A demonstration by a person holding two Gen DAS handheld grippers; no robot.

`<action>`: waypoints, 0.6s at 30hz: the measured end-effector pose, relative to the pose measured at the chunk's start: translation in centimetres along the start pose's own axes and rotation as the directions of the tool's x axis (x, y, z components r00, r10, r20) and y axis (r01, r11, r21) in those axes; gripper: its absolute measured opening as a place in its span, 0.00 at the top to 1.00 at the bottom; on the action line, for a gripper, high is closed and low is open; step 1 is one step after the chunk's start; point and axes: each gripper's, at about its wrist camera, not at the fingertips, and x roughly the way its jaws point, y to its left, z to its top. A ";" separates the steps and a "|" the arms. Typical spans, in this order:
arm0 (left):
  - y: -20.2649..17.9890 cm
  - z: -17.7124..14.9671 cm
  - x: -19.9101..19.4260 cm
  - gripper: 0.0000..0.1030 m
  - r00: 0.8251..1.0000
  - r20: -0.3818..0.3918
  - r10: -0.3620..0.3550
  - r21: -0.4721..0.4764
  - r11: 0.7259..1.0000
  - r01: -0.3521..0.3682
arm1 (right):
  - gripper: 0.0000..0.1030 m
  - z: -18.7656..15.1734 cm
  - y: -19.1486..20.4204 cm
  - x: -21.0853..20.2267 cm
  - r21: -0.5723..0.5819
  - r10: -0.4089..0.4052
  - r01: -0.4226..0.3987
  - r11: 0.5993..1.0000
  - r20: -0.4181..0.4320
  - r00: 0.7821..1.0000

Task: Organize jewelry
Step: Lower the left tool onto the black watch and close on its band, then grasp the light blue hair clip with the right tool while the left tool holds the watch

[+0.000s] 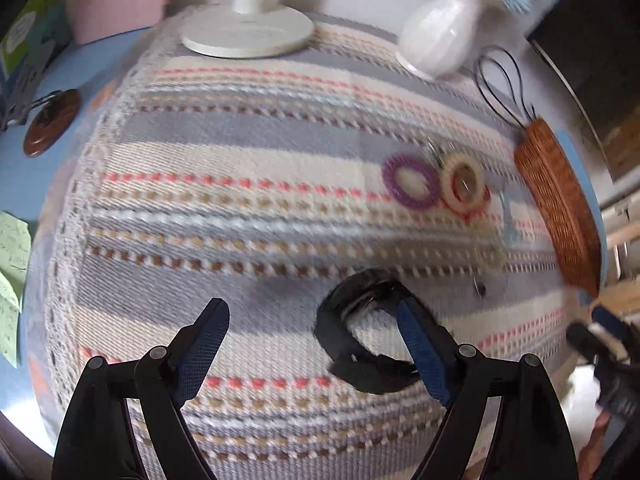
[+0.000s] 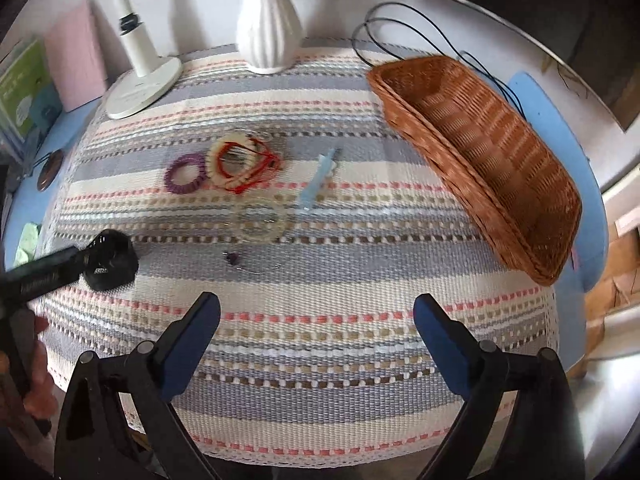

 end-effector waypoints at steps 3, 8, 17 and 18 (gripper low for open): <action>-1.4 -1.5 0.3 0.16 0.999 -0.020 0.025 0.068 0.997 -0.024 | 0.05 -0.1 -0.9 0.4 0.028 -0.004 0.004 1.000 -0.013 1.000; -1.0 -3.0 -0.1 0.17 0.998 -0.013 0.069 0.087 0.994 -0.067 | 0.05 -0.1 -1.1 0.4 0.036 -0.004 0.005 0.999 -0.014 1.000; 1.6 -3.7 -0.2 0.35 0.999 -0.032 0.040 -0.033 0.999 -0.042 | 0.15 -0.4 -0.8 2.5 0.007 0.093 -0.092 0.996 -0.035 0.995; 1.4 -3.6 -0.1 0.38 0.998 -0.032 0.052 -0.032 0.998 -0.053 | 0.19 -0.4 -0.9 2.9 0.015 0.118 -0.118 0.993 -0.043 0.992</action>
